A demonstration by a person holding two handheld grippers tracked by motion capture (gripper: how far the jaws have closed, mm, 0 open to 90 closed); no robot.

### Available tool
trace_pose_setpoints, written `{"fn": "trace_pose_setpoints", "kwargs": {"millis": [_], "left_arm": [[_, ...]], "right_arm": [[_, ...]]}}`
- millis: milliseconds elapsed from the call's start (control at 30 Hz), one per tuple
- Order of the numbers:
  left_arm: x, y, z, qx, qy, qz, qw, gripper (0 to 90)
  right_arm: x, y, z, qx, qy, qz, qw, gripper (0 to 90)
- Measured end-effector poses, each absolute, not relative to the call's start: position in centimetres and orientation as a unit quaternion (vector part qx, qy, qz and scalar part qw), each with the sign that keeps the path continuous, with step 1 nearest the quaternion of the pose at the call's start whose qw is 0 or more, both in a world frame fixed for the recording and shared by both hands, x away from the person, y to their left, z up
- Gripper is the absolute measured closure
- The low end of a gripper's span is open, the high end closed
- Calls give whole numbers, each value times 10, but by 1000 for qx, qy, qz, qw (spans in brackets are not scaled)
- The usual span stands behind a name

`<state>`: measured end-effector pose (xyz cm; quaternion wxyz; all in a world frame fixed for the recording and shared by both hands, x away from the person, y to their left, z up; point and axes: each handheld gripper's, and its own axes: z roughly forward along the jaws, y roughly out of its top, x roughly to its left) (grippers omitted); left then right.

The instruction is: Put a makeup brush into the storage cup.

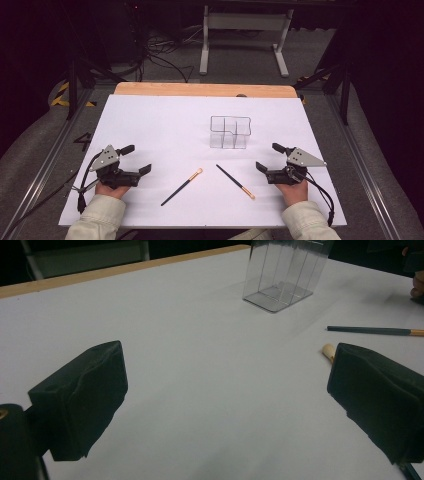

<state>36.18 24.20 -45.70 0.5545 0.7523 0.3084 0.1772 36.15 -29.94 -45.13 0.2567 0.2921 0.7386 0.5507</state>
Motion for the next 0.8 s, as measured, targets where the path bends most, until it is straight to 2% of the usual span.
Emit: {"fn": "trace_pose_setpoints", "kwargs": {"millis": [367, 800], "left_arm": [[357, 243, -458, 729, 300, 178, 590, 15], [360, 237, -452, 735, 288, 169, 591, 21]], "right_arm": [[363, -302, -451, 299, 725, 565, 257, 29], [364, -303, -451, 304, 723, 567, 250, 27]]}}
